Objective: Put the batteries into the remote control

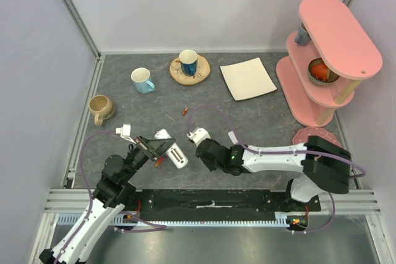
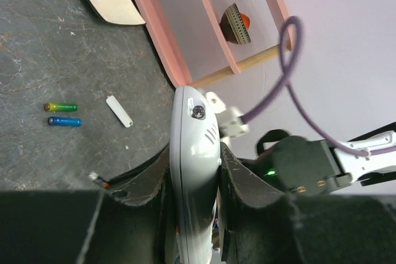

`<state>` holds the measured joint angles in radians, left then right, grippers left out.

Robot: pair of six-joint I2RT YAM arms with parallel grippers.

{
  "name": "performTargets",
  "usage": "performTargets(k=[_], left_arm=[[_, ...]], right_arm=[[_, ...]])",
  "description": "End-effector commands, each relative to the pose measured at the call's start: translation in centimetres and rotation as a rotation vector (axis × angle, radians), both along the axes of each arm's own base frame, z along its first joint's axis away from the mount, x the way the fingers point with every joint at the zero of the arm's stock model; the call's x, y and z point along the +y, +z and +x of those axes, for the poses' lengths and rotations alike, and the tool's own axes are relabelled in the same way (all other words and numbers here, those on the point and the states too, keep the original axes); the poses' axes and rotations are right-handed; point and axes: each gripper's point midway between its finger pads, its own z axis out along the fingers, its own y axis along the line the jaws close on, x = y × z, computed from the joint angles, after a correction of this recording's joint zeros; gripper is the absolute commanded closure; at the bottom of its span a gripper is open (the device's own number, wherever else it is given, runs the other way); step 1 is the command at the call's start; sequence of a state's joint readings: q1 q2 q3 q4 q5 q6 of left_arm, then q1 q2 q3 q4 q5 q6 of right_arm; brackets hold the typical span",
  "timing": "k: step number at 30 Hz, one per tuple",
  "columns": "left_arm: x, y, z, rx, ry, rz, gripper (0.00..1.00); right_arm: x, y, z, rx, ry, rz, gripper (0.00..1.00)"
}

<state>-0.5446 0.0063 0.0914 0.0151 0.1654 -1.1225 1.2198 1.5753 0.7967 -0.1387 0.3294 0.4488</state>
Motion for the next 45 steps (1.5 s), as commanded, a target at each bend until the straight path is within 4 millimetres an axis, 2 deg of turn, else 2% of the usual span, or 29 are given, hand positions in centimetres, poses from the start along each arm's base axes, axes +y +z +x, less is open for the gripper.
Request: performTargets(k=[1,3,4,5,9,12,15,17,18,20,21,25,26,29,36,45], left_arm=[[-0.3,2.2,-1.1,-0.129,-0.054,-0.094,0.98],[-0.9,2.3,-1.3,-0.134,-0.093,-0.122,0.98],[-1.1,2.4,-1.4,-0.130,-0.107,-0.126,0.98],[-1.5,1.0,-1.1,-0.087,-0.121,-0.110,0.98],[-2.4,1.7,-1.7,-0.123,-0.188,-0.122,0.98],[-2.9,1.3,-1.7,-0.105,-0.217,-0.109,0.98],[-3.0,1.0,-1.9,-0.112,-0.232,-0.102,0.98],[-3.0,0.8,-2.0,-0.117,-0.237,-0.102,0.98],[-3.0,0.4,-2.1,-0.117,-0.236,-0.098,0.98],[-2.9,0.4,-2.2,-0.126,-0.235,-0.103,0.98],[-2.8,0.1,-2.2,-0.123,-0.230,-0.103,0.98],[-2.5,-0.3,-2.2,-0.125,-0.216,-0.108,0.98],[-2.5,0.0,-2.4,-0.139,-0.214,-0.114,0.98],[-2.4,-0.2,-2.3,-0.139,-0.206,-0.103,0.98],[-2.4,-0.6,-2.3,-0.128,-0.210,-0.096,0.98],[-2.5,-0.8,-2.5,-0.125,-0.221,-0.098,0.98]], right_arm=[[-1.4,4.7,-0.3,-0.029,0.057,-0.027,1.00],[-1.6,6.4,-0.3,-0.047,0.106,-0.049,1.00],[-3.0,6.5,-0.4,-0.046,0.113,-0.114,1.00],[-3.5,7.1,-0.1,-0.077,0.145,-0.150,1.00],[-6.1,9.1,2.1,-0.230,0.179,-0.310,1.00],[-7.1,9.7,3.2,-0.331,0.307,-0.413,1.00],[-7.0,10.6,3.9,-0.388,0.370,-0.420,1.00],[-5.9,10.7,3.4,-0.395,0.438,-0.347,1.00],[-6.3,9.3,3.0,-0.378,0.473,-0.353,1.00],[-5.8,8.3,3.1,-0.395,0.496,-0.329,1.00],[-6.2,7.3,3.3,-0.371,0.491,-0.336,1.00],[-5.1,4.8,3.3,-0.290,0.510,-0.285,1.00],[-4.8,3.6,2.9,-0.243,0.535,-0.277,1.00],[-4.8,2.1,3.5,-0.201,0.536,-0.280,1.00],[-5.3,0.1,4.0,-0.132,0.516,-0.276,0.99],[-5.7,-0.7,4.2,-0.096,0.481,-0.296,0.81]])
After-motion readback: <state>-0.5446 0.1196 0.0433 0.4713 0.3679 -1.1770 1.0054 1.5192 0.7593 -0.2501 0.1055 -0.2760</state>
